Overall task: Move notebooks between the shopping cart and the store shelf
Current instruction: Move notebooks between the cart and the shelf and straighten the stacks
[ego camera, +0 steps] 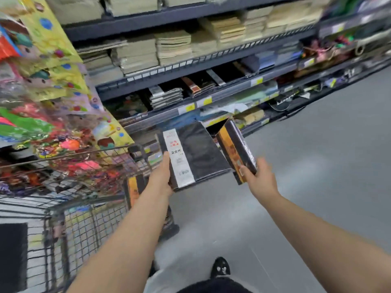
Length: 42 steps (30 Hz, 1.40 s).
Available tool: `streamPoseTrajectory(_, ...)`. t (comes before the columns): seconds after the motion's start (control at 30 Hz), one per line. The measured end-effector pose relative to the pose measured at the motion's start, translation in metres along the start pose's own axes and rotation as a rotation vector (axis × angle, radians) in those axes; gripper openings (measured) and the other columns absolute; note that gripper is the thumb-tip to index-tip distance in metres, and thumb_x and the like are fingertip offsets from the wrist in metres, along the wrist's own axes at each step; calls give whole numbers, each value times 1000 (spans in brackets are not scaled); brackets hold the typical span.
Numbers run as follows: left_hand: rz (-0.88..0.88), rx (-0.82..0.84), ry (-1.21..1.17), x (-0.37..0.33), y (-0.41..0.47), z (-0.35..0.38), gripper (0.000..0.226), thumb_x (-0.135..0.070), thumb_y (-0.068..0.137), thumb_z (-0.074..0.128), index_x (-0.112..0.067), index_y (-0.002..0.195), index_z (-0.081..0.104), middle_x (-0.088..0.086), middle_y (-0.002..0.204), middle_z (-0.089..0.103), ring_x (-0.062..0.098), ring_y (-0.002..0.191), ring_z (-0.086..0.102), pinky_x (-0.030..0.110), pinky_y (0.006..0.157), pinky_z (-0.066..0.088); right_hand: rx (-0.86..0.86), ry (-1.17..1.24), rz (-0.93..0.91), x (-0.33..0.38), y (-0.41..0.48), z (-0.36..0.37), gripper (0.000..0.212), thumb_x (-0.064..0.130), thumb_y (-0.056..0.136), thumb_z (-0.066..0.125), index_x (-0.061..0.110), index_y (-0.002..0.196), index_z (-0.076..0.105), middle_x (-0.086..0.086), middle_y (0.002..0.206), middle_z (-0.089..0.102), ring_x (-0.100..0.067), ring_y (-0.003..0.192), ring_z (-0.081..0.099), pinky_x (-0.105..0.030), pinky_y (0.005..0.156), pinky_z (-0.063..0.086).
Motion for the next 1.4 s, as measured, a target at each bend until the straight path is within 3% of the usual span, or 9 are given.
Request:
streamPoseTrajectory(0.13,-163,119,-230,41,-12,71,8,-13,91,61,-6,94,63,9,81,73,22,65,71,44,95,48,7,14,22,-31,26,-55,19,34,92,58,19,99,50,-3,88,64,-25,80,58,-33,65,42)
streamPoseTrajectory(0.23,-204,141,-253,52,-8,102,6,-7,91,57,-4,96,60,12,73,73,27,80,67,48,88,46,-5,69,38,-45,48,-82,20,35,91,58,18,96,49,-2,87,63,-24,78,58,-31,64,41)
streamPoseTrajectory(0.37,-186,214,-174,48,3,140,15,-21,96,50,-11,99,61,11,110,64,29,99,61,50,88,42,-27,105,63,-59,86,-102,18,32,92,58,20,99,47,-3,95,63,-23,83,59,-32,68,45)
streamPoseTrajectory(0.73,-202,225,-115,36,105,274,20,-36,97,48,-23,89,60,-2,67,74,14,52,70,32,56,50,31,22,76,-69,241,-114,17,35,92,57,23,98,46,0,94,62,-23,84,60,-32,67,46)
streamPoseTrajectory(0.83,-196,237,-80,24,131,300,15,-17,94,54,-16,106,63,4,80,76,19,65,73,29,47,56,46,22,76,-69,285,-115,17,35,91,57,22,95,46,-1,93,63,-23,84,61,-36,71,50)
streamPoseTrajectory(0.93,-189,246,-110,11,158,323,45,-2,89,52,-10,133,51,13,123,65,28,97,68,43,64,60,62,20,101,-73,325,-111,18,35,92,56,21,96,46,-1,93,62,-24,86,61,-36,73,51)
streamPoseTrajectory(1.03,-216,220,-140,7,178,338,52,-1,85,55,-10,136,47,13,128,62,30,117,59,49,93,51,91,46,97,-72,358,-106,17,34,93,55,21,99,46,1,95,60,-21,86,59,-31,70,45)
streamPoseTrajectory(1.23,-160,156,-219,0,212,369,22,0,84,54,-11,102,62,9,99,67,23,93,62,45,91,52,159,120,115,-79,423,-92,21,33,92,59,16,100,48,0,88,60,-17,79,59,-21,56,40)
streamPoseTrajectory(1.4,-84,78,-277,1,234,387,51,0,74,40,-9,120,61,10,112,68,27,92,69,39,80,58,216,187,112,-87,482,-79,25,37,90,62,16,97,50,3,81,60,-10,69,57,-19,56,40)
Point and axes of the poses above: each hand's wrist, its own y-axis towards the middle knuckle, its own z-axis out of the palm, x = y × z, the point moved 8 cm from there along y, towards the middle knuckle
